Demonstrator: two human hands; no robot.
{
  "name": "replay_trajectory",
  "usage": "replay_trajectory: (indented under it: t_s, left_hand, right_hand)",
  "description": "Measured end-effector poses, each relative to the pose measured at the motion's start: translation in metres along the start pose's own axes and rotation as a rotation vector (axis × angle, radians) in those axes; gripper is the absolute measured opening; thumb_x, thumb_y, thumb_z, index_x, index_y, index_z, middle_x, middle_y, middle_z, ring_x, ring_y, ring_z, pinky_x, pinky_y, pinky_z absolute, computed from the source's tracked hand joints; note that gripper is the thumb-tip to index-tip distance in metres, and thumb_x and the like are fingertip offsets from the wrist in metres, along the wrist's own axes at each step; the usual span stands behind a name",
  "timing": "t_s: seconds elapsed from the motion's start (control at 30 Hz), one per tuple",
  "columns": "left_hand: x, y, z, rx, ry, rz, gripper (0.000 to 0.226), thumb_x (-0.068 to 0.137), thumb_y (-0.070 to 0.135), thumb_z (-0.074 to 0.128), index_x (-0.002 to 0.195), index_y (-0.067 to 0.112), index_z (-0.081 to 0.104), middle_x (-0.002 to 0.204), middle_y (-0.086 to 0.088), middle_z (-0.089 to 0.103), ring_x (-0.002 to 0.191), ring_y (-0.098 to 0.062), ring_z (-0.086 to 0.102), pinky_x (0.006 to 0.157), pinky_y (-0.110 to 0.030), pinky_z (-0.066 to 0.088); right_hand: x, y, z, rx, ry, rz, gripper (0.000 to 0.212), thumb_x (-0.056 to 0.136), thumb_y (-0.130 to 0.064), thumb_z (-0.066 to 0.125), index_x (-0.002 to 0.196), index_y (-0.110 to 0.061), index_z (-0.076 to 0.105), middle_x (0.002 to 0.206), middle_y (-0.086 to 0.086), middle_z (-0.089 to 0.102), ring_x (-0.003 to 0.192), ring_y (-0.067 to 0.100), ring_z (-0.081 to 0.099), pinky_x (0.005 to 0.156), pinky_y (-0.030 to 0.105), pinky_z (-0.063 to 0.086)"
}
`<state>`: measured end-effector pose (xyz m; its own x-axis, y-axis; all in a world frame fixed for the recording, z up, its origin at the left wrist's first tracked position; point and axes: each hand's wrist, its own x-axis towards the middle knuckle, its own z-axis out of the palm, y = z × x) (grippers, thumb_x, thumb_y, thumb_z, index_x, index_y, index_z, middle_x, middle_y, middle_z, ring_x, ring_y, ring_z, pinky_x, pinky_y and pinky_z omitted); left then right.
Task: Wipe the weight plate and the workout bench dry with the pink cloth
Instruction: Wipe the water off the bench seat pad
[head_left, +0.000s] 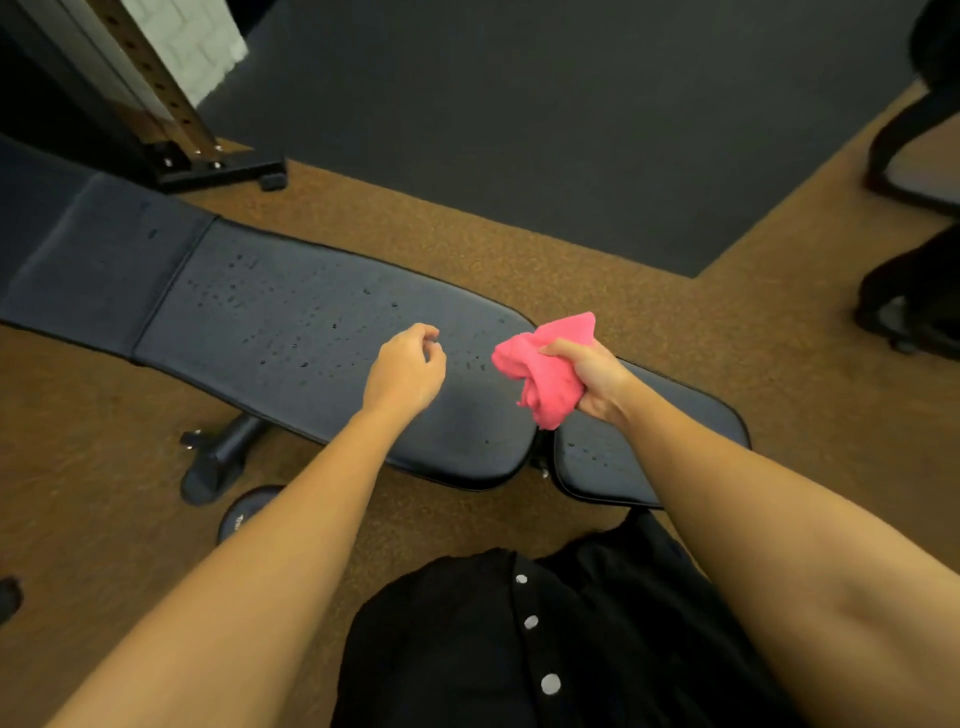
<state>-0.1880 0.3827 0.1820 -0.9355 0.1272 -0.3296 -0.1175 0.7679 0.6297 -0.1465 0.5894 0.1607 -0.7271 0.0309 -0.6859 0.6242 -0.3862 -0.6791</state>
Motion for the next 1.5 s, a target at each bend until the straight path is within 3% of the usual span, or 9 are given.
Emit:
replay_trajectory:
  t_s: [0.17,0.27,0.43,0.57,0.7,0.93,1.07,1.27,1.5]
  left_hand:
    - [0.003,0.019,0.037,0.024,-0.029,0.029,0.033,0.098,0.023,0.04,0.128,0.016,0.051,0.129,-0.003,0.056,0.113,-0.019,0.054,0.086,-0.03,0.044]
    - [0.002,0.028,0.062,0.033,-0.033,0.036,0.034,0.098,0.023,0.039,0.129,0.016,0.05,0.128,-0.003,0.056,0.114,-0.019,0.053,0.09,-0.033,0.045]
    - [-0.004,0.039,0.103,0.014,0.001,0.045,0.034,0.098,0.019,0.04,0.13,0.012,0.049,0.131,-0.005,0.052,0.12,-0.019,0.048,0.093,-0.026,0.037]
    - [-0.012,0.044,0.14,0.036,0.057,0.075,0.034,0.098,0.017,0.04,0.129,0.008,0.049,0.135,-0.009,0.046,0.125,-0.021,0.042,0.098,-0.025,0.031]
    - [-0.023,0.038,0.173,0.124,0.072,0.111,0.038,0.098,0.019,0.04,0.134,0.006,0.044,0.146,-0.012,0.032,0.135,-0.024,0.029,0.109,-0.036,0.024]
    - [-0.031,0.008,0.22,0.348,0.047,0.157,0.048,0.098,0.023,0.04,0.142,0.007,0.031,0.154,-0.013,0.02,0.141,-0.026,0.018,0.11,-0.042,0.021]
    - [-0.026,-0.019,0.241,0.47,0.086,0.195,0.05,0.097,0.022,0.042,0.143,0.005,0.03,0.153,-0.017,0.019,0.141,-0.032,0.017,0.111,-0.044,0.021]
    - [-0.015,-0.054,0.249,0.602,0.174,0.288,0.05,0.096,0.022,0.044,0.14,0.001,0.035,0.151,-0.022,0.024,0.139,-0.041,0.022,0.11,-0.05,0.024]
    - [0.003,-0.079,0.245,0.66,0.256,0.337,0.048,0.098,0.025,0.043,0.14,0.003,0.038,0.149,-0.022,0.028,0.137,-0.043,0.023,0.111,-0.053,0.02]
  right_hand:
    - [-0.005,-0.002,-0.033,0.013,0.051,-0.002,0.039,0.088,0.013,0.033,0.12,-0.009,0.03,0.066,0.018,0.051,0.039,0.021,0.057,0.037,0.029,0.049]
    - [0.0,0.001,-0.056,0.005,0.003,-0.005,0.055,0.089,0.012,0.033,0.128,-0.026,0.026,0.09,0.021,0.052,0.059,0.024,0.063,0.047,0.034,0.052]
    - [0.005,0.008,-0.086,0.116,0.003,0.061,0.017,0.094,-0.012,0.043,0.109,-0.007,0.049,0.083,0.017,0.058,0.07,0.025,0.058,0.061,0.035,0.048]
    - [0.01,0.017,-0.118,0.352,0.015,0.056,0.047,0.091,-0.04,0.031,0.093,-0.002,0.057,0.075,0.017,0.06,0.062,0.028,0.058,0.058,0.031,0.047]
    - [0.019,0.035,-0.145,0.444,0.082,0.04,0.048,0.089,-0.039,0.029,0.103,-0.004,0.059,0.098,0.017,0.059,0.085,0.03,0.059,0.079,0.038,0.045]
    - [0.033,0.071,-0.192,0.295,0.127,-0.079,0.046,0.09,-0.037,0.057,0.124,-0.007,0.048,0.115,0.018,0.061,0.098,0.029,0.064,0.082,0.039,0.053]
    - [0.037,0.09,-0.201,0.231,0.154,-0.148,0.031,0.087,-0.04,0.062,0.103,-0.019,0.047,0.098,0.003,0.065,0.086,0.019,0.066,0.076,0.035,0.055]
    - [0.035,0.117,-0.195,-0.043,0.177,-0.278,0.037,0.088,-0.031,0.062,0.122,-0.024,0.049,0.113,0.003,0.061,0.091,0.021,0.062,0.077,0.036,0.05]
    - [0.038,0.157,-0.181,-0.99,0.179,-0.683,0.061,0.091,-0.039,0.054,0.145,-0.038,0.025,0.121,0.009,0.05,0.11,0.024,0.044,0.089,0.03,0.032]
